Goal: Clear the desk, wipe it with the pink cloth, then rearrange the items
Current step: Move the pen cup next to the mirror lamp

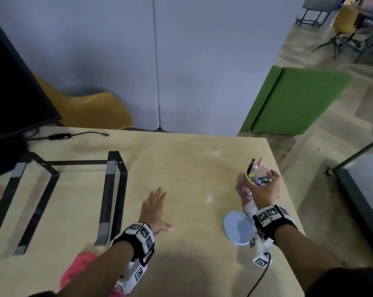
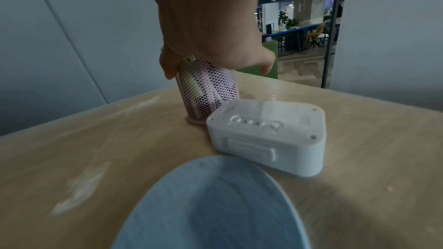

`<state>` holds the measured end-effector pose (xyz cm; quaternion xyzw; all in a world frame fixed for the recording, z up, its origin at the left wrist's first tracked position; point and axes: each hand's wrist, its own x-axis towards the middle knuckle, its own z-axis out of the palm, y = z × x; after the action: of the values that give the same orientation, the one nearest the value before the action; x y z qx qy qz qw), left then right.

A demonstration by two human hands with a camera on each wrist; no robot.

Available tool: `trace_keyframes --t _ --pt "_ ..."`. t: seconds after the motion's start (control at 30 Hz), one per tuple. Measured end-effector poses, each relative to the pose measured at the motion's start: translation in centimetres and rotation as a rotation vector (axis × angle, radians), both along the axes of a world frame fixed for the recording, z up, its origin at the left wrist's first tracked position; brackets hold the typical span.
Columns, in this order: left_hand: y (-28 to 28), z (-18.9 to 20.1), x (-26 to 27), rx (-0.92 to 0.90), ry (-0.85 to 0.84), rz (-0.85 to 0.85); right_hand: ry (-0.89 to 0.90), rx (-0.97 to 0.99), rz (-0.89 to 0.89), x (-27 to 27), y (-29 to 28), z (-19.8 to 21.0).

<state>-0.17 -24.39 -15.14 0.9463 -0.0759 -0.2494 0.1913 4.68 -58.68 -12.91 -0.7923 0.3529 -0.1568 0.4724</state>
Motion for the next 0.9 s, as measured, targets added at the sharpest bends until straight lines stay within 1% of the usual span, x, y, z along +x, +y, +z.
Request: trace_keyframes --t 0.13,0.27,0.33,0.4,0.5,0.53,0.6,0.63,0.67,0.73,0.77,0.83,0.9 --pt "0.2 0.0 -0.1 -0.025 -0.006 0.012 -0.055 -0.02 -0.019 0.2 1.3 1.6" --pt "0.1 0.4 0.1 -0.055 0.018 0.043 -0.071 -0.082 0.119 0.9 3.7 3.7" --pt "-0.2 1.3 0.5 -0.097 -0.016 0.086 -0.08 -0.106 0.197 1.5 5.5 4.9" --pt "-0.8 2.3 1.3 -0.223 -0.091 0.134 -0.096 -0.121 0.279 2.2 7.7 6.1" --pt "-2.1 5.2 3.2 -0.629 -0.159 0.281 -0.153 -0.108 0.378 2.9 11.5 8.0" --pt "-2.4 6.4 4.0 -0.71 -0.188 0.302 -0.171 -0.096 0.402 3.0 12.8 8.6" --pt "-3.1 9.0 5.3 -0.756 -0.27 0.265 -0.204 -0.071 0.437 3.1 15.2 9.8" --pt "-3.4 10.5 5.7 -0.808 -0.298 0.255 -0.22 -0.062 0.453 3.1 16.3 10.3" --pt "-3.6 11.9 6.0 -0.909 -0.315 0.271 -0.233 -0.051 0.468 3.0 17.5 10.9" --pt "-3.5 13.9 6.1 -1.108 -0.345 0.363 -0.264 -0.02 0.5 2.6 19.7 12.0" --pt "-3.3 14.4 6.1 -1.155 -0.371 0.424 -0.286 -0.004 0.515 2.4 20.5 12.3" --pt "-2.5 14.9 5.9 -1.174 -0.432 0.499 -0.319 0.034 0.545 2.0 22.1 12.6" --pt "-1.4 15.1 5.4 -1.149 -0.463 0.506 -0.338 0.091 0.577 1.7 23.4 12.7"
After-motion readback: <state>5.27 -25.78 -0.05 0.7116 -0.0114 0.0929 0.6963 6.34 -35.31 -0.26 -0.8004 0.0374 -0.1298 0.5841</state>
